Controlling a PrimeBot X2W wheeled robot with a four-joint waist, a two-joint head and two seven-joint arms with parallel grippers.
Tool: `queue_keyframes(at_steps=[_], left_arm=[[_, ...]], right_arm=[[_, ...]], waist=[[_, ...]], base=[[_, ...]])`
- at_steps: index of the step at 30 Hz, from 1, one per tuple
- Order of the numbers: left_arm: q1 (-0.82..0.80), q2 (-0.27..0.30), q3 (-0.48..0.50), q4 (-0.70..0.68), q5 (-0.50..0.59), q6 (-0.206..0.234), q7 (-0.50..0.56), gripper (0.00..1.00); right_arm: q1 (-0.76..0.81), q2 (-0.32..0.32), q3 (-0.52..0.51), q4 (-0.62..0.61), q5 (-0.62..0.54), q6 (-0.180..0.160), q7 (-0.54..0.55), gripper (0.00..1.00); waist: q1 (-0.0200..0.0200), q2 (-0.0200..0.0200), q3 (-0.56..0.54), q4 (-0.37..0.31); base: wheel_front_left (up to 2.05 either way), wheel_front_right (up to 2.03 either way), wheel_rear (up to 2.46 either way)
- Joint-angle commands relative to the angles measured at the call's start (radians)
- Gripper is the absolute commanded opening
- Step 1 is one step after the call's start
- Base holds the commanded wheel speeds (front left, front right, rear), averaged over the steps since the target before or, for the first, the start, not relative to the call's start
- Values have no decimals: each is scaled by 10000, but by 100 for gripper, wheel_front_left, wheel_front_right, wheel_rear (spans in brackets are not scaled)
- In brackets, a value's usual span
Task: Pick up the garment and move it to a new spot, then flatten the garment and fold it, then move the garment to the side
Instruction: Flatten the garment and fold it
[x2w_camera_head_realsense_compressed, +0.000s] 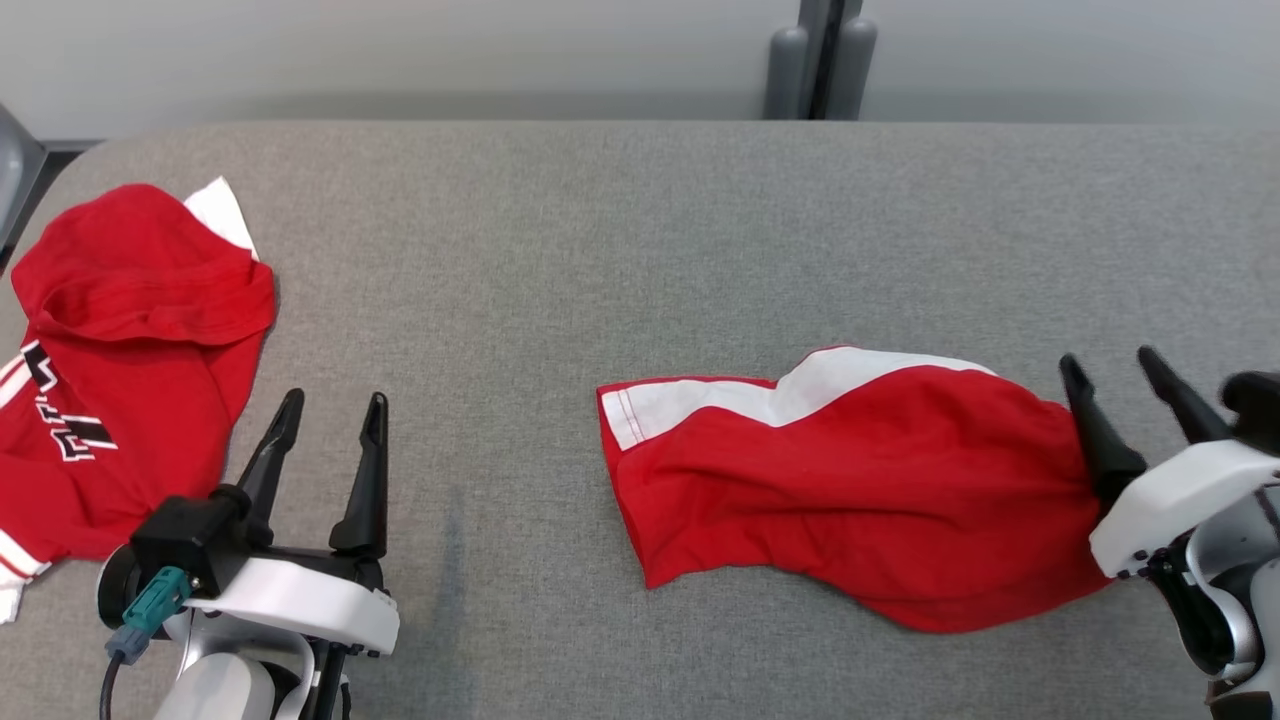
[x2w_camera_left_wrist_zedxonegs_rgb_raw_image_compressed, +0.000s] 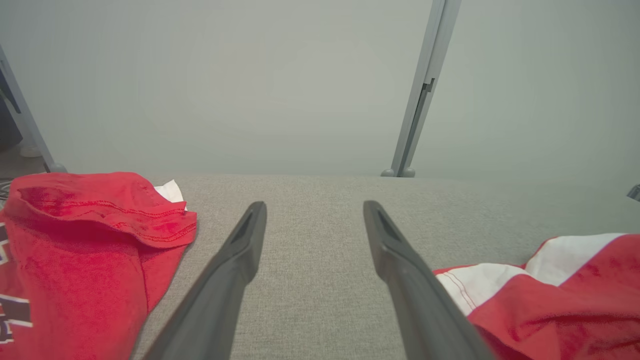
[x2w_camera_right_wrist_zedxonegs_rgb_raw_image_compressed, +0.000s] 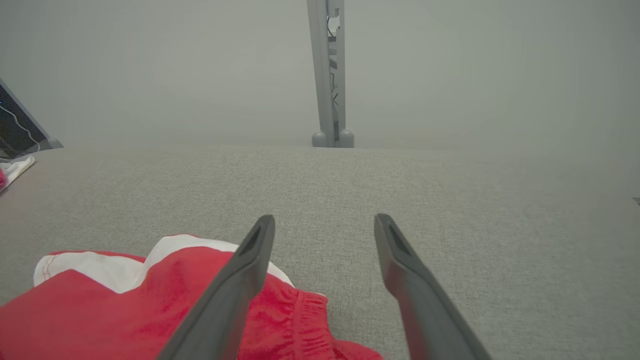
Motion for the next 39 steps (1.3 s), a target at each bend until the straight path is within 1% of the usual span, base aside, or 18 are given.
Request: queue_keyframes(at_steps=[1,5,7,10,11,12,14,19,26,29,32,34,39], left_arm=[[-184,7,8,60,-86,-58,-68,100],[-341,-46,-6,203,-84,-137,-181,100],[-388,-63,4,296,-105,-156,-245,100],[-486,-76,34,371,-137,-151,-300,100],[-507,-83,35,390,-141,-138,-328,100],[-516,-86,35,409,-142,-141,-346,100],[-527,-87,23,474,-142,-155,-366,100],[-685,-97,-1,545,-145,-173,-408,100],[-707,-43,46,584,-166,-116,-457,100],[-659,-10,94,555,-192,-71,-483,100],[-580,-16,92,511,-186,-44,-488,100],[-525,-40,72,489,-198,-21,-487,100],[-500,-43,25,470,-245,-44,-504,100]], right_arm=[[-212,-199,255,405,109,4,443,100],[-547,-539,1017,1120,556,6,1443,100],[-535,-715,1415,1307,850,6,1961,100],[-463,-908,1714,1418,1255,6,2578,100],[-454,-945,1789,1367,1362,4,2682,69],[-455,-978,1826,1297,1467,4,2735,43],[-474,-1082,1871,1098,1543,6,2642,0],[-843,-1102,1840,594,1411,6,1843,0],[-2080,-739,2070,-92,885,6,421,0],[-2299,-572,2129,-448,634,4,-219,0],[-1801,-386,2113,-811,402,4,-663,0],[-1198,-277,2036,-977,267,4,-834,0],[503,241,1662,-1179,91,4,-1079,0]], waist=[[0,-1,242,127],[0,-1,457,222],[0,-1,513,227],[0,-1,567,199],[0,-1,582,188],[0,-1,596,180],[0,-1,610,159],[0,-1,581,126],[0,-1,503,59],[0,-1,487,-21],[0,-1,485,-88],[0,-1,480,-121],[0,-1,542,-172]], base=[[0,0,0],[0,0,0],[0,0,0],[0,0,0],[0,0,0],[0,0,0],[0,0,0],[0,0,0],[0,0,0],[0,0,0],[0,0,0],[0,0,0],[0,0,0]])
